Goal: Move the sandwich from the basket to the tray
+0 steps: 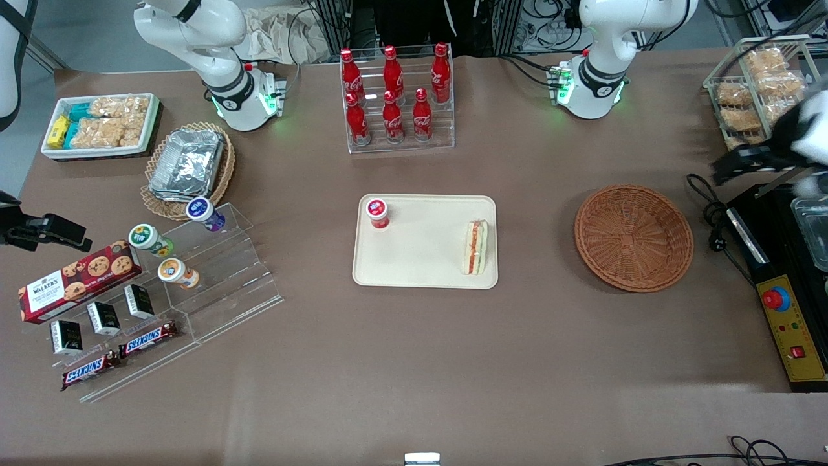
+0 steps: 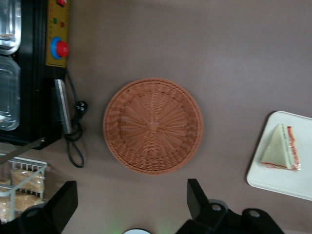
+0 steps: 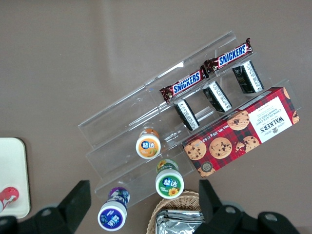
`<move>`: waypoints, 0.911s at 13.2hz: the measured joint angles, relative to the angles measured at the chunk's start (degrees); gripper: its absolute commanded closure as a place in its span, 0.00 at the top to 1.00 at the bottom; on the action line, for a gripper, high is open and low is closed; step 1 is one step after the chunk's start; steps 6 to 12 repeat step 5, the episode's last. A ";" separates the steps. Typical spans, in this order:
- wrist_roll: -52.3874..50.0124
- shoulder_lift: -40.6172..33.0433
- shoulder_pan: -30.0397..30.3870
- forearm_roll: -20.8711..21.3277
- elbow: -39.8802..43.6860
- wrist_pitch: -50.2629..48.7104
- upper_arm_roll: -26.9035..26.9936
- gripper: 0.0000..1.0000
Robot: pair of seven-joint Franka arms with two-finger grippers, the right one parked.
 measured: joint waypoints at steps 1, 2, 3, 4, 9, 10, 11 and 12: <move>0.59 0.10 0.61 0.00 0.09 0.13 0.52 1.00; 0.67 0.32 1.00 0.00 0.41 0.13 0.58 1.00; 0.67 0.55 1.05 0.00 0.67 0.13 0.55 1.00; 0.67 0.74 1.04 0.00 0.69 0.13 0.46 1.00; 0.67 0.92 1.04 0.00 0.70 0.13 0.40 1.00; 0.67 0.92 1.04 0.00 0.70 0.13 0.40 1.00; 0.67 0.92 1.04 0.00 0.70 0.13 0.40 1.00; 0.67 0.92 1.04 0.00 0.70 0.13 0.40 1.00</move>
